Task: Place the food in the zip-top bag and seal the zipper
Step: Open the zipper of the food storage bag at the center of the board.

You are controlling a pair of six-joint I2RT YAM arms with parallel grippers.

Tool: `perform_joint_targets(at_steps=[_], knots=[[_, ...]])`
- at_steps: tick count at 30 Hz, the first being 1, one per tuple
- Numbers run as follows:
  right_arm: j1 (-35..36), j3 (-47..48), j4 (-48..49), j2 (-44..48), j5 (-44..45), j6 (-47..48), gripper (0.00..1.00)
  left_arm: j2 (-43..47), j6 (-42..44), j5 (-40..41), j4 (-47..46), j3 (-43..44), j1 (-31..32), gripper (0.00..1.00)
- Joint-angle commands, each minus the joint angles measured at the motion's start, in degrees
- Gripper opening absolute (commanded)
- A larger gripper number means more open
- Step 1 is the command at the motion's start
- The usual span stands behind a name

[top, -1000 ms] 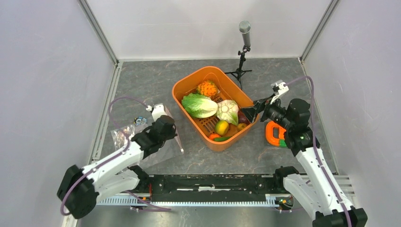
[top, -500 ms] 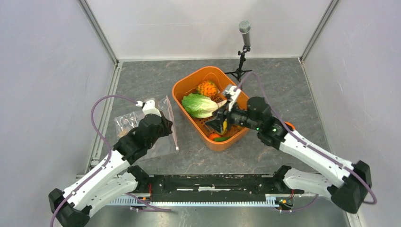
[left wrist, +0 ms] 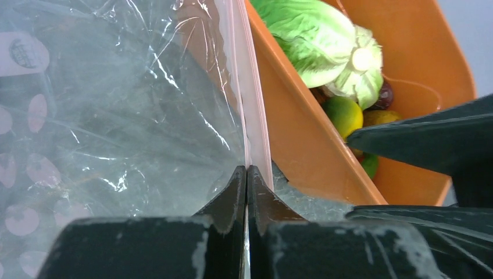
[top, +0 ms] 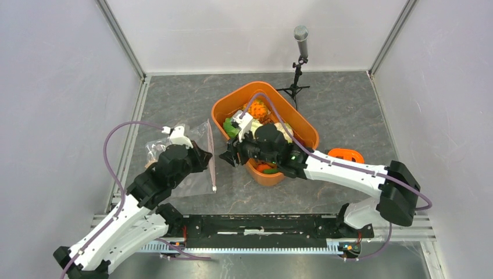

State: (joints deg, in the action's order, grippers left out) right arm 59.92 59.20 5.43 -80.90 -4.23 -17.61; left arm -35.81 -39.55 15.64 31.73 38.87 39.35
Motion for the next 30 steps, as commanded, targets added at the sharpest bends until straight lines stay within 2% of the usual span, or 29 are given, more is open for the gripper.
perform_joint_targets(at_steps=[1, 6, 13, 16, 28, 30], knots=[[1.03, 4.04, 5.38, -3.2, 2.95, -3.47, 0.54, 3.1, 1.71, -2.1, 1.37, 2.06, 0.2, 0.02], [1.0, 5.88, 9.41, -8.01, -2.4, -8.51, 0.53, 4.28, 2.67, -1.97, 2.2, 2.55, 0.22, 0.02], [1.0, 9.44, 8.48, -12.57, -3.02, -10.47, 0.51, 4.55, 4.37, -1.81, 2.91, 3.38, 0.2, 0.02], [0.99, 9.37, 7.84, -12.88, -1.64, -10.31, 0.44, 4.61, 4.65, -1.61, 3.64, 3.72, 0.2, 0.02], [0.5, 8.81, 7.69, -14.76, 0.0, -9.65, 0.36, 5.06, 5.25, -2.34, 3.79, 4.72, 0.2, 0.02], [0.42, 8.76, 7.93, -15.05, -0.42, -9.76, 0.3, 5.02, 5.44, -2.44, 4.07, 4.8, 0.2, 0.02]])
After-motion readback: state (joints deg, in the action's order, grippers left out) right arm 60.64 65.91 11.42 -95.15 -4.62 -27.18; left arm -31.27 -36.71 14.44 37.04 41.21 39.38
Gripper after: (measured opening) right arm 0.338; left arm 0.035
